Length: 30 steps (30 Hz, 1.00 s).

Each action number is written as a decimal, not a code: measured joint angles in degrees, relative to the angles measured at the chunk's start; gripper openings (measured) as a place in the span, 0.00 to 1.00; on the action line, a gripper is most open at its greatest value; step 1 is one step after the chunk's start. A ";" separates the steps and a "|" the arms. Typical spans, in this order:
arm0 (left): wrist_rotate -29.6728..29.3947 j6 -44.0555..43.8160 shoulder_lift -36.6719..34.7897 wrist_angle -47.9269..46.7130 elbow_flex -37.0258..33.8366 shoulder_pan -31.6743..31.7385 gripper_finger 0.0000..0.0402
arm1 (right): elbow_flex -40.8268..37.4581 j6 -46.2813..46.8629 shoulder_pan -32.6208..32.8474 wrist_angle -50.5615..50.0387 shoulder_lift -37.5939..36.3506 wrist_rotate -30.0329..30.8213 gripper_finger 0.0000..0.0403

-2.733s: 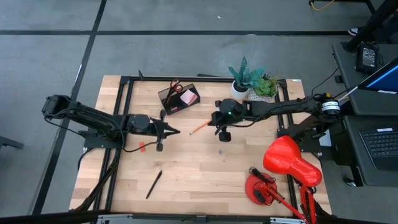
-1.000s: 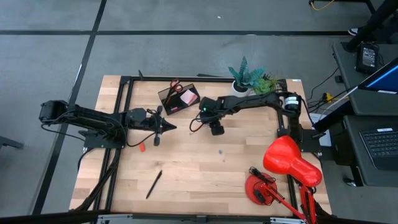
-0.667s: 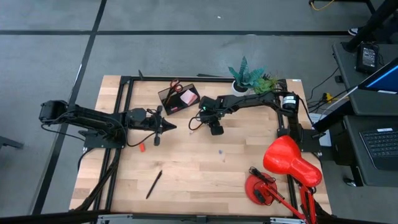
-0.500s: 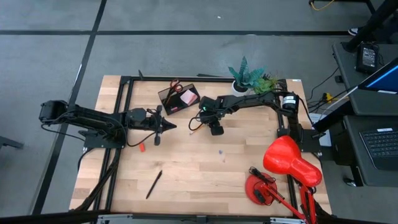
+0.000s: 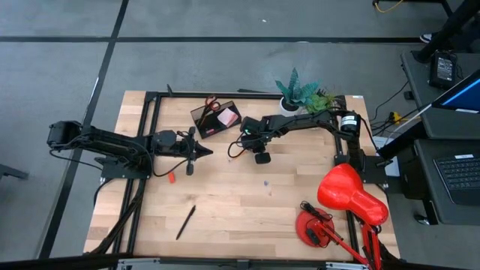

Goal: Pick and place office supplies into organizer
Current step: Put the pencil into the desk organizer

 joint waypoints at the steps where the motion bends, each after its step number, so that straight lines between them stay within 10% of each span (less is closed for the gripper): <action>1: 0.00 0.00 0.00 0.00 0.00 0.00 0.00 | -0.02 -0.01 0.00 0.00 0.00 0.00 0.13; 30: 0.00 0.02 0.00 -0.02 0.00 0.00 0.01 | -0.15 0.45 0.00 1.07 0.04 0.00 0.05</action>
